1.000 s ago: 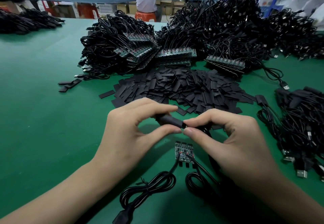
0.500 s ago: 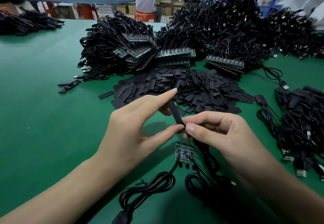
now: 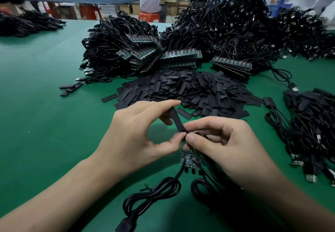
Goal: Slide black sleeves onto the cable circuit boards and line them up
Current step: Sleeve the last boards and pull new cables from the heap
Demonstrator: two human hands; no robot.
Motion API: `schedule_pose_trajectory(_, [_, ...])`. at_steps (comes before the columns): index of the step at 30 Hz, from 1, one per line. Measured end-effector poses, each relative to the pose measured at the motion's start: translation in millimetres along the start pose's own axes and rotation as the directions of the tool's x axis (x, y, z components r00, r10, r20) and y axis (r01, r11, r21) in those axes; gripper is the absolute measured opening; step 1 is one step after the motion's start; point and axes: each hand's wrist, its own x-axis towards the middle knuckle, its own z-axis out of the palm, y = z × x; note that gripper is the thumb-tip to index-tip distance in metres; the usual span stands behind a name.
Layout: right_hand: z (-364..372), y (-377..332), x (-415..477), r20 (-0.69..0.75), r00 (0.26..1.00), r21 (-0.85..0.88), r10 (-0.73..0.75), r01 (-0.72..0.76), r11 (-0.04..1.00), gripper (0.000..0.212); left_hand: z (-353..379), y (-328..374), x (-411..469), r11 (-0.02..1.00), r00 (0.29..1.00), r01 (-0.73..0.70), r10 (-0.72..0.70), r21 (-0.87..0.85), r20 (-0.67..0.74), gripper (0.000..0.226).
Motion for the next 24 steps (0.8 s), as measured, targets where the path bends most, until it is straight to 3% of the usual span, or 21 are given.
schedule_pose_trajectory(6, [-0.6, 2.4, -0.7, 0.016, 0.999, -0.058, -0.041, 0.042, 0.997, 0.013, 0.4, 4.4, 0.3, 0.996, 0.998, 0.060, -0.059, -0.068, 0.024, 0.054])
schedule_pose_trajectory(10, [-7.7, -2.8, 4.0, 0.144, 0.986, 0.267, 0.085, -0.122, 0.956, 0.013, 4.6, 10.6, 2.3, 0.973, 0.993, 0.101, -0.112, -0.207, -0.040, 0.065])
schedule_pose_trajectory(13, [-14.5, -4.4, 5.3, 0.310, 0.943, 0.416, 0.123, -0.251, 0.874, 0.017, 9.9, 16.6, 2.3, 0.961, 0.985, 0.115, -0.143, -0.253, -0.093, 0.049])
schedule_pose_trajectory(16, [-17.9, -0.3, 6.6, 0.343, 0.933, 0.396, 0.112, -0.252, 0.883, 0.020, 11.8, 17.8, 1.3, 0.968, 0.988, 0.117, -0.137, -0.221, -0.074, 0.036])
schedule_pose_trajectory(24, [-15.7, 4.6, 6.4, 0.285, 0.955, 0.267, 0.081, -0.160, 0.950, 0.026, 9.9, 18.3, 0.3, 0.963, 0.984, 0.156, -0.170, -0.219, -0.046, 0.053])
